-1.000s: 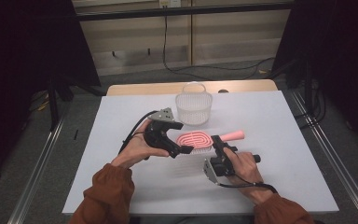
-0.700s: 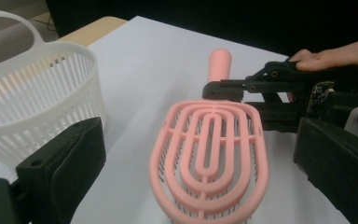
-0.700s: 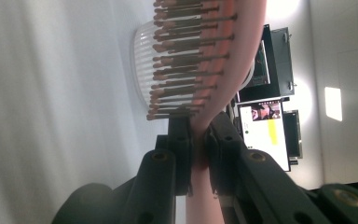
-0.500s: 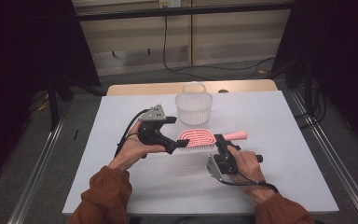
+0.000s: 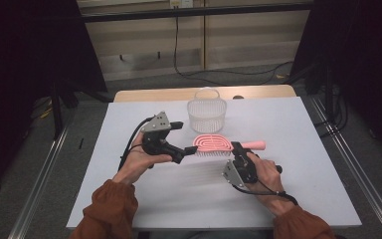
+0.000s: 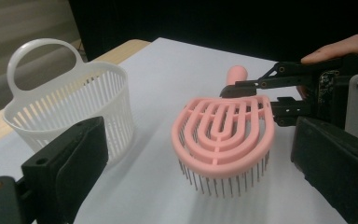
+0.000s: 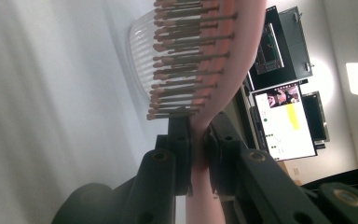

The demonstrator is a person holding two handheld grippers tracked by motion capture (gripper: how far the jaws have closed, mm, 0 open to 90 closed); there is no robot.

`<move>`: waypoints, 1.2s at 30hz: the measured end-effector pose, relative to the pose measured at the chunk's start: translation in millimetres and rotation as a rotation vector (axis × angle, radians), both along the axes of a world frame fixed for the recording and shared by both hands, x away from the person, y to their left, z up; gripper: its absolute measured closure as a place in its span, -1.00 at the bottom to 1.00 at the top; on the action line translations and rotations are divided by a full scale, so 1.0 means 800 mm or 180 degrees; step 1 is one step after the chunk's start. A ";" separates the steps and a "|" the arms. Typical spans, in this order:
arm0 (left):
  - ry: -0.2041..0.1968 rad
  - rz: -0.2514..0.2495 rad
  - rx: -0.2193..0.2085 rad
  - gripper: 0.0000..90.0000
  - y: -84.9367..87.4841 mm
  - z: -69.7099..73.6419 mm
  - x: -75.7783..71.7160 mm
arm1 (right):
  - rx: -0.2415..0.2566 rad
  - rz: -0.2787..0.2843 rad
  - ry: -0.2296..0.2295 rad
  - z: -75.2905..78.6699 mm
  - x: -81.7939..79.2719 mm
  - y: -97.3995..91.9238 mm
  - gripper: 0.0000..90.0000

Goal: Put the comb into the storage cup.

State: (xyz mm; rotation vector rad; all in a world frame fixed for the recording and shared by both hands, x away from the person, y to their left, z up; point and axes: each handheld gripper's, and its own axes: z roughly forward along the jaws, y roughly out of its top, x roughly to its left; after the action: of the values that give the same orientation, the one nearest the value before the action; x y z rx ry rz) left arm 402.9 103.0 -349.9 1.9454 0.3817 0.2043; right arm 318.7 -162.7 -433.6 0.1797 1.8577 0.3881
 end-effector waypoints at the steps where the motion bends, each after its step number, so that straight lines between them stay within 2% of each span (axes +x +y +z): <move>1: -0.0018 0.0004 -0.0022 -0.91 0.002 -0.001 0.000 | 0.0034 0.0000 0.0025 0.001 0.001 -0.001 0.82; 3: -0.0020 0.0026 -0.0066 -0.93 0.004 -0.002 -0.001 | 0.0112 -0.0011 0.0059 0.002 0.001 -0.002 0.82; 6: -0.0088 0.0031 -0.0127 -0.89 0.006 -0.006 -0.001 | 0.0221 -0.0033 0.0073 0.005 0.002 -0.004 0.82; 9: -0.0041 0.0029 -0.0179 -0.90 0.007 -0.010 -0.001 | 0.0270 -0.0029 0.0092 0.006 0.002 -0.005 0.82; 11: -0.0076 0.0050 -0.0163 -0.91 0.006 -0.012 -0.001 | 0.0323 -0.0046 0.0112 0.006 0.002 -0.006 0.82; 13: -0.0107 0.0053 -0.0210 -0.91 0.007 -0.013 -0.002 | 0.0403 -0.0049 0.0141 0.007 0.003 -0.007 0.82; 15: -0.0193 0.0086 -0.0192 -0.91 0.008 -0.014 -0.002 | 0.0492 -0.0059 0.0177 0.009 0.003 -0.009 0.82; 20: -0.0109 0.0085 -0.0205 -0.91 0.009 -0.018 -0.001 | 0.0706 -0.0079 0.0268 0.012 0.005 -0.013 0.82; 22: -0.0126 0.0085 -0.0209 -0.89 0.010 -0.019 0.000 | 0.0786 -0.0065 0.0308 0.014 0.005 -0.015 0.82; 24: -0.0037 0.0093 -0.0302 -0.89 0.010 -0.021 -0.001 | 0.0884 -0.0043 0.0355 0.016 0.005 -0.016 0.82; 26: -0.0050 0.0129 -0.0288 -0.89 0.009 -0.022 -0.001 | 0.1035 -0.0025 0.0415 0.018 0.005 -0.016 0.82; 28: 0.0014 0.0120 -0.0325 -0.90 0.008 -0.024 -0.001 | 0.1139 -0.0014 0.0459 0.019 0.005 -0.015 0.82; 31: 0.0001 0.0114 -0.0271 -0.90 0.006 -0.025 -0.002 | 0.1246 0.0005 0.0526 0.019 0.006 -0.016 0.82; 33: 0.0063 0.0032 -0.0224 -0.87 0.004 -0.025 -0.004 | 0.1349 0.0014 0.0621 0.019 0.007 -0.017 0.82; 36: 0.0176 0.0033 -0.0225 -0.90 0.002 -0.025 -0.006 | 0.1511 0.0025 0.0696 0.021 0.008 -0.021 0.82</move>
State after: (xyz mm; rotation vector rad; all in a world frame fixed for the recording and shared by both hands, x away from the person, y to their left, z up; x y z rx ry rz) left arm 398.3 104.8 -370.1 1.8828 0.4299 0.1420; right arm 325.3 -179.2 -417.0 0.5550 1.9527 0.8404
